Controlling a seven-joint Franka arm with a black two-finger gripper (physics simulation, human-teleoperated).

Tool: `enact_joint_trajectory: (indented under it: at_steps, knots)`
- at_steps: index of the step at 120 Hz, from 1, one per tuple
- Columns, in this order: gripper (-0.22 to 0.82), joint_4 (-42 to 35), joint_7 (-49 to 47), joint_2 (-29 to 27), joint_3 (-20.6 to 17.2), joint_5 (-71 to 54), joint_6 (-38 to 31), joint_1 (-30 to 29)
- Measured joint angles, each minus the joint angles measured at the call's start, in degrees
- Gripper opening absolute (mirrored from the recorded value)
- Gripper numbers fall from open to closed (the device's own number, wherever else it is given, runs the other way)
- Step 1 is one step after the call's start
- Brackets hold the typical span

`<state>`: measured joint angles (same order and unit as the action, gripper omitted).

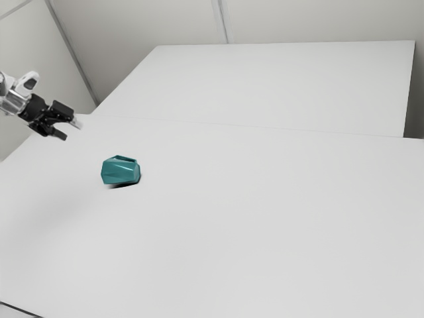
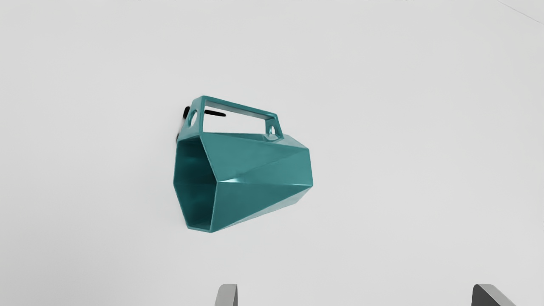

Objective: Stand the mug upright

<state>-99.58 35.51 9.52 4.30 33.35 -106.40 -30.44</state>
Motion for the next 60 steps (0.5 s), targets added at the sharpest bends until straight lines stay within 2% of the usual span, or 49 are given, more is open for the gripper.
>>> enact_joint_trajectory:
  at_steps: [60]
  knots:
    - [0.6,0.8,15.7,10.2,0.0,10.6,-2.0,-2.2]
